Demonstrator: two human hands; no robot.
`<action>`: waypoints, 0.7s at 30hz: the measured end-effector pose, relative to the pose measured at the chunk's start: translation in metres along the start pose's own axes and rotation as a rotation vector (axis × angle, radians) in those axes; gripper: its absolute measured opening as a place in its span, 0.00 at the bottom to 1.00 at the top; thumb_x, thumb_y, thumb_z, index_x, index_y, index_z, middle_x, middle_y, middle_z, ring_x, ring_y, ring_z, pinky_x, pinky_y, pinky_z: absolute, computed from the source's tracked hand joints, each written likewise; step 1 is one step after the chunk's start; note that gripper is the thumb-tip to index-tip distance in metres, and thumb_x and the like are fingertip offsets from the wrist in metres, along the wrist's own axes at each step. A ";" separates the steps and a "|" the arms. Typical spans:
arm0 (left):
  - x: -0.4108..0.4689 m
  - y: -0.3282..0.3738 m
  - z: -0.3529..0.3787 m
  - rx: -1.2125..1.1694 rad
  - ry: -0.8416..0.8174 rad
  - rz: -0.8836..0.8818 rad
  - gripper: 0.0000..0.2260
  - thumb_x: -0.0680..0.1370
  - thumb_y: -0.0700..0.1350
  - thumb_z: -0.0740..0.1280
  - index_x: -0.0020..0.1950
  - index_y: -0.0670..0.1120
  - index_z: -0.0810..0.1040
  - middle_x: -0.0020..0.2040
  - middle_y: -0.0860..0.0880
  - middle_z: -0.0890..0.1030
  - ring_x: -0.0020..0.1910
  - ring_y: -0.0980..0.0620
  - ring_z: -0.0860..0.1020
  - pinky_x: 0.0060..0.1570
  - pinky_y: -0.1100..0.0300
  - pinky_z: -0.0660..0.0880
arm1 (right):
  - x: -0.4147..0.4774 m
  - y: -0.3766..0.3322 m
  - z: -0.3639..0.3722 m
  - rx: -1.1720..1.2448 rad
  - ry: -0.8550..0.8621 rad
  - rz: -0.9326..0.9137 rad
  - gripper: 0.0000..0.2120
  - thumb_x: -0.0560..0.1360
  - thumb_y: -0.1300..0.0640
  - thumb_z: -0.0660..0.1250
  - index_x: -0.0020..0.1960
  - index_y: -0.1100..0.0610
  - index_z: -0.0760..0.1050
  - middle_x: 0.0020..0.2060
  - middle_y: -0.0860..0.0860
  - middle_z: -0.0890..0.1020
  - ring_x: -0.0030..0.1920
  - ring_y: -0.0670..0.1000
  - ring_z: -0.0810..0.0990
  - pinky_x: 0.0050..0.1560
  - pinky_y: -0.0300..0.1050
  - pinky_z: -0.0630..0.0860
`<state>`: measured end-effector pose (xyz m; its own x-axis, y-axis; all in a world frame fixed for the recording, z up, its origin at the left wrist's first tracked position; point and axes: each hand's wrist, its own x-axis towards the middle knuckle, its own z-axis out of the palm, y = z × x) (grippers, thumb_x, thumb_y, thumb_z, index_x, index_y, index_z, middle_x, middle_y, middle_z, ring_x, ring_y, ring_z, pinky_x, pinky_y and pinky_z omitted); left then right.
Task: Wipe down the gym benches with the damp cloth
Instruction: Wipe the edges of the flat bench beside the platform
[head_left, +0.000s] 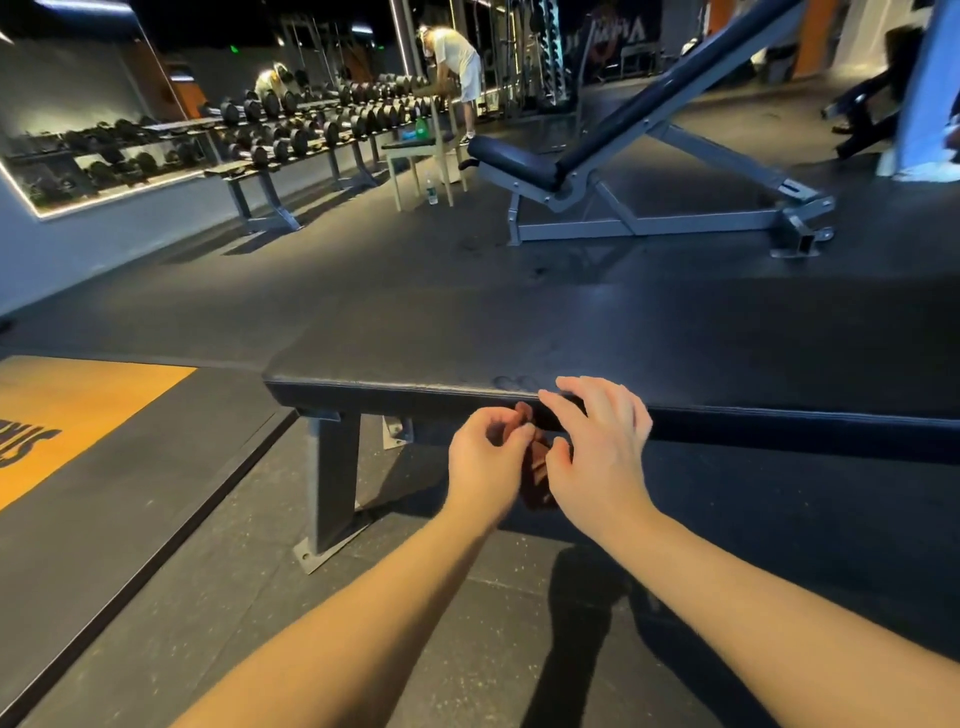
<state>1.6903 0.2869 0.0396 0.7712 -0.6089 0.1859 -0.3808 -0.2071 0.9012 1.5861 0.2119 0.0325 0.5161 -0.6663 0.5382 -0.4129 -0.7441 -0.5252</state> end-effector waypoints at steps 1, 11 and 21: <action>0.003 0.002 -0.009 0.026 -0.038 0.011 0.02 0.80 0.46 0.71 0.52 0.51 0.81 0.46 0.56 0.84 0.46 0.61 0.81 0.46 0.70 0.76 | -0.006 -0.003 -0.005 0.025 0.001 0.000 0.20 0.78 0.63 0.68 0.68 0.49 0.79 0.69 0.46 0.73 0.73 0.51 0.64 0.78 0.52 0.54; -0.003 0.012 -0.050 -0.033 -0.209 -0.023 0.09 0.84 0.47 0.64 0.59 0.52 0.84 0.51 0.57 0.85 0.51 0.60 0.82 0.52 0.65 0.76 | -0.016 -0.040 -0.015 0.537 -0.299 0.501 0.28 0.76 0.45 0.75 0.72 0.42 0.70 0.63 0.40 0.77 0.63 0.45 0.78 0.65 0.48 0.77; 0.028 0.035 -0.055 -0.178 -0.177 0.072 0.07 0.76 0.46 0.75 0.53 0.49 0.84 0.48 0.51 0.86 0.50 0.51 0.85 0.59 0.46 0.80 | 0.036 -0.040 -0.064 0.490 -0.016 0.463 0.11 0.75 0.62 0.69 0.54 0.48 0.76 0.46 0.45 0.82 0.47 0.45 0.82 0.42 0.35 0.73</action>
<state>1.7268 0.3050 0.0980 0.6377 -0.7453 0.1948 -0.3239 -0.0299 0.9456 1.5734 0.2143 0.1147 0.3800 -0.9077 0.1780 -0.2083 -0.2715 -0.9396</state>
